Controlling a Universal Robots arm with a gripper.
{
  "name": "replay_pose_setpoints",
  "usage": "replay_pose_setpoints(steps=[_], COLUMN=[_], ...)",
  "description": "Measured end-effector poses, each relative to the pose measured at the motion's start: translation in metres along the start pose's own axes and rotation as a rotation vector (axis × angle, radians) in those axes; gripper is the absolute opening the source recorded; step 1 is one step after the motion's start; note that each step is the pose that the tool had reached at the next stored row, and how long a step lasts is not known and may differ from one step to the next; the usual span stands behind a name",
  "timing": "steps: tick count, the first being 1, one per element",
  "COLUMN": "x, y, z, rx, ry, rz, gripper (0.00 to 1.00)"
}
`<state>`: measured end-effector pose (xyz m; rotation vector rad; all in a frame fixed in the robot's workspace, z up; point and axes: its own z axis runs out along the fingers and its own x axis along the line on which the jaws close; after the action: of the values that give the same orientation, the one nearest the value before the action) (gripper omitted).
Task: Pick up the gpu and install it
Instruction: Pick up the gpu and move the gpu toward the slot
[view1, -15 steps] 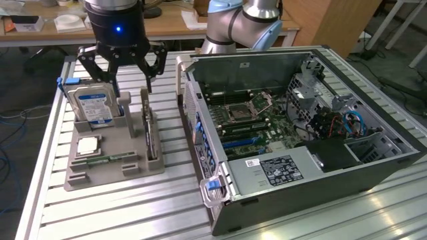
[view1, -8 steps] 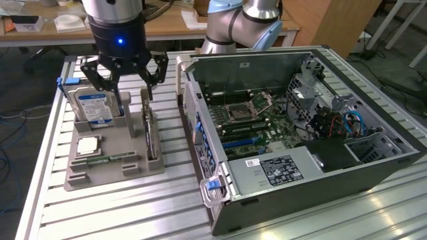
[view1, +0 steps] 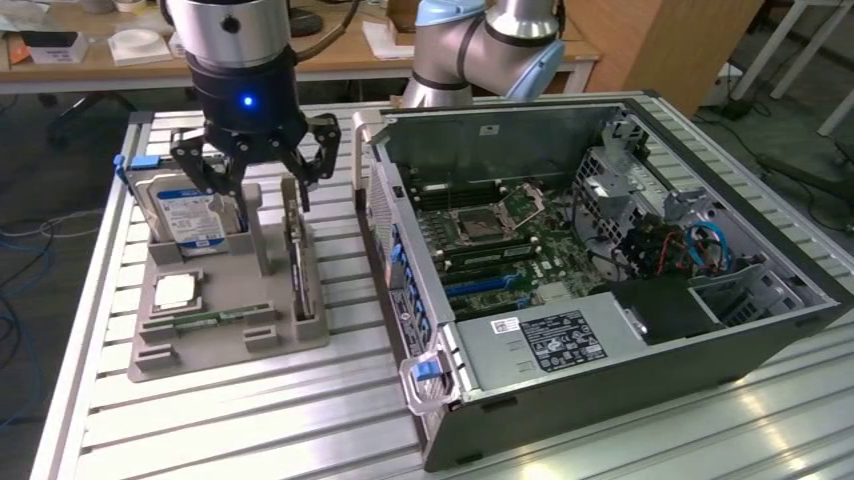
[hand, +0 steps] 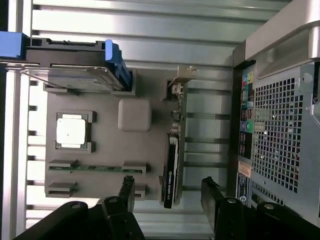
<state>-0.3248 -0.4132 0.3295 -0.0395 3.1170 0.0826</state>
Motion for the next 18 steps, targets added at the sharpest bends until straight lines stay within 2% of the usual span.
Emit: replay_pose_setpoints(steps=[18], x=[-0.002], y=[-0.0024], z=[0.0326], rx=[0.0005], ry=[-0.0011], rz=[0.021], gripper=[0.65])
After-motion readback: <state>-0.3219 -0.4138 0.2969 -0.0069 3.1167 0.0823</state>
